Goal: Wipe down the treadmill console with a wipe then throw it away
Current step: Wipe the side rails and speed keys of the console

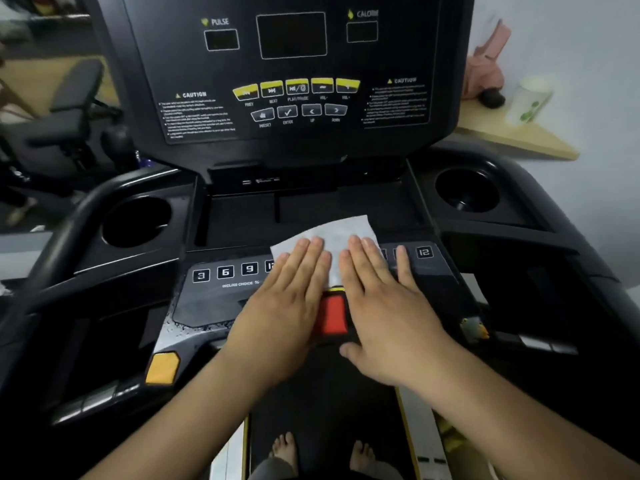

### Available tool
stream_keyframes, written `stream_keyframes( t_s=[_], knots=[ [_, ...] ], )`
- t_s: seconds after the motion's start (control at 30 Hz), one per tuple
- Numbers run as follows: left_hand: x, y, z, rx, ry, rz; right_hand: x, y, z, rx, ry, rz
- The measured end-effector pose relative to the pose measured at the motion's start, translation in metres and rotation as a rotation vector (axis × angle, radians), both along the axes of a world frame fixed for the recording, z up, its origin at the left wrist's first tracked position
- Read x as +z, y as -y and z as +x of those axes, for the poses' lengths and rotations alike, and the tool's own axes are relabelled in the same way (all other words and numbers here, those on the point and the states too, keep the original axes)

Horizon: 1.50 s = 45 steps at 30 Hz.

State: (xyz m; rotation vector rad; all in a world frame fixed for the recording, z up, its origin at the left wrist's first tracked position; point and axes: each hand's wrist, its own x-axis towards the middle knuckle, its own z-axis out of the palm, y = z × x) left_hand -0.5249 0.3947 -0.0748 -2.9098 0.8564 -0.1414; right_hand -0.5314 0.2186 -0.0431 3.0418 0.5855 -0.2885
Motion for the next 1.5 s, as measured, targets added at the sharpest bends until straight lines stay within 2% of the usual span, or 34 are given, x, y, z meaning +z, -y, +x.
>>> stream_keyframes(
  t_s=[0.17,0.37,0.57,0.67,0.83,1.03,1.2,1.27,1.4,1.5],
  knots=[
    [-0.008,-0.037,-0.044,-0.006,-0.051,-0.067,0.007,-0.017,-0.035,0.084,-0.146,-0.009],
    [-0.002,-0.062,-0.013,0.205,-0.042,-0.084,0.009,-0.069,0.018,0.137,-0.041,-0.039],
    [-0.016,-0.085,-0.074,0.290,-0.094,-0.141,0.002,-0.101,-0.031,0.294,-0.085,-0.108],
    [-0.017,-0.105,-0.060,0.319,-0.068,-0.111,0.002,-0.115,-0.015,0.348,-0.047,-0.089],
    [-0.010,-0.109,-0.029,0.419,-0.092,-0.252,-0.001,-0.150,0.014,0.351,0.049,-0.060],
    [-0.013,-0.114,-0.092,0.469,-0.196,-0.461,0.001,-0.135,-0.041,0.486,-0.067,-0.123],
    [-0.004,-0.111,-0.029,0.515,-0.206,-0.556,0.007,-0.160,0.004,0.429,-0.011,-0.081],
    [-0.002,-0.108,-0.029,0.463,-0.186,-0.535,0.009,-0.155,0.004,0.406,-0.004,-0.109],
    [-0.005,-0.089,-0.080,0.346,-0.057,-0.225,-0.001,-0.115,-0.035,0.435,-0.040,-0.078],
    [-0.007,-0.077,-0.080,0.381,-0.081,-0.111,0.001,-0.090,-0.032,0.374,0.023,-0.052]
  ],
)
